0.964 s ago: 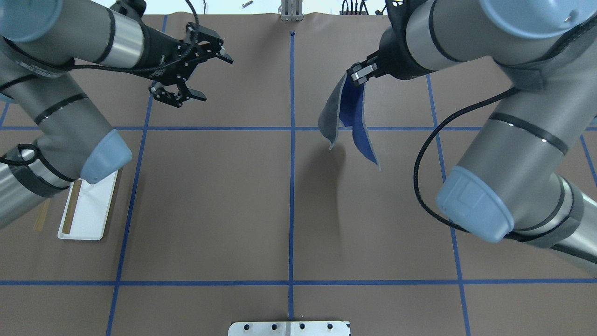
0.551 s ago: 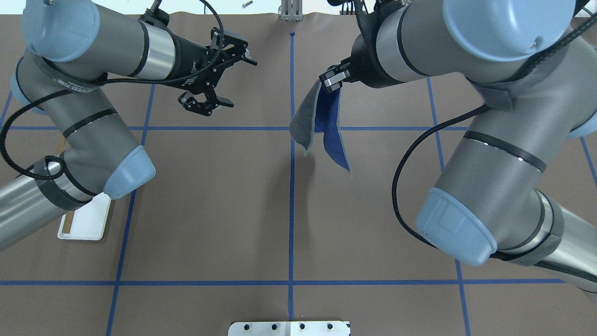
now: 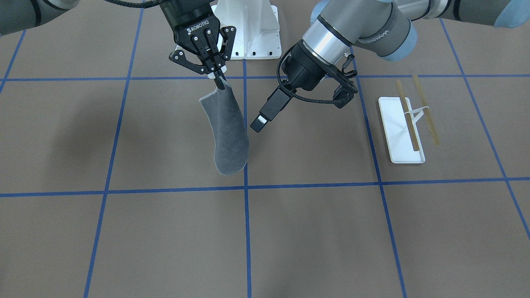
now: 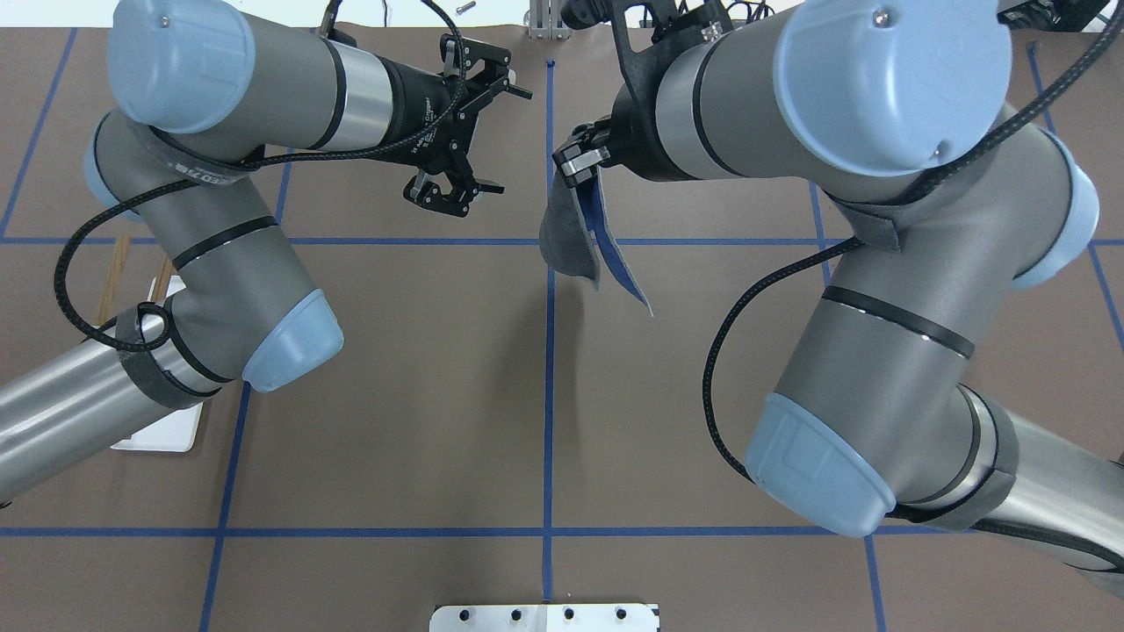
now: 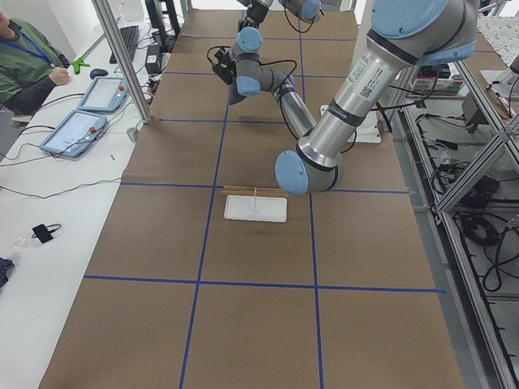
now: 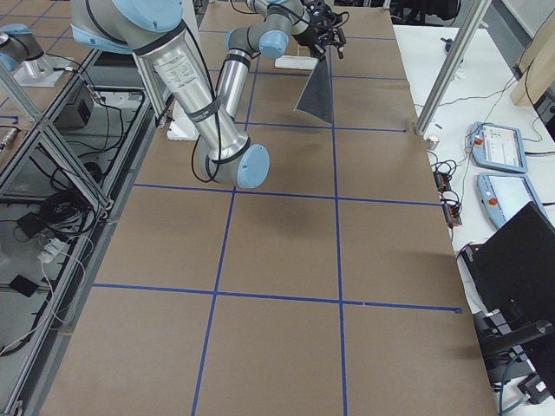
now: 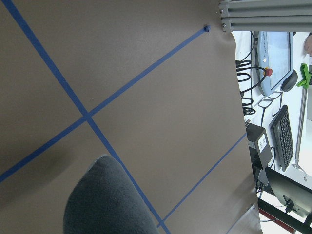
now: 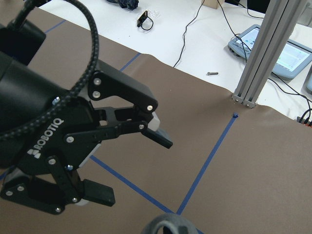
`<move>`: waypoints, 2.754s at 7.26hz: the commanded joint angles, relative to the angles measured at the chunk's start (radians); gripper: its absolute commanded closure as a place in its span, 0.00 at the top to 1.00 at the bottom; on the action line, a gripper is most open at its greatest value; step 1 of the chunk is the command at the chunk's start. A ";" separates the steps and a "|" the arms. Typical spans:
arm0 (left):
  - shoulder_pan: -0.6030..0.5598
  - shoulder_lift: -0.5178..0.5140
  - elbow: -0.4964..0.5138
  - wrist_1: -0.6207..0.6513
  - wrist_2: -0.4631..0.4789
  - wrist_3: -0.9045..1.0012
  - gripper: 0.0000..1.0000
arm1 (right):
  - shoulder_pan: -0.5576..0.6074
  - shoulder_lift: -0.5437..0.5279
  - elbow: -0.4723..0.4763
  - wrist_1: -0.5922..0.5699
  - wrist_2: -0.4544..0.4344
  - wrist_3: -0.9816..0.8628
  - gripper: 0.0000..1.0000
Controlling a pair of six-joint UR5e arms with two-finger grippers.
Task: Hang towel on rack
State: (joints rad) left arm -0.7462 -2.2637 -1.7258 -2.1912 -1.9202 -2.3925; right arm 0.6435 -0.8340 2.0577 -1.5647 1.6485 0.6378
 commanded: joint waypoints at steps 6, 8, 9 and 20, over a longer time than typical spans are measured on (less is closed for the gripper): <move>0.066 -0.016 -0.009 -0.007 0.001 -0.034 0.98 | -0.004 0.023 -0.005 0.008 -0.023 0.000 0.00; 0.070 -0.025 -0.008 -0.010 0.003 -0.034 0.95 | -0.005 0.023 -0.004 0.006 -0.023 0.000 0.00; 0.070 -0.020 -0.006 -0.012 0.003 -0.034 0.75 | -0.005 0.023 -0.004 0.009 -0.023 0.000 0.00; -0.053 0.042 0.008 -0.079 -0.041 0.157 0.00 | 0.219 -0.089 -0.019 0.020 0.319 0.047 1.00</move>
State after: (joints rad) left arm -0.7731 -2.2402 -1.7121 -2.2809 -1.9129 -2.3261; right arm 0.7809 -0.8832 2.0513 -1.5484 1.8676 0.6983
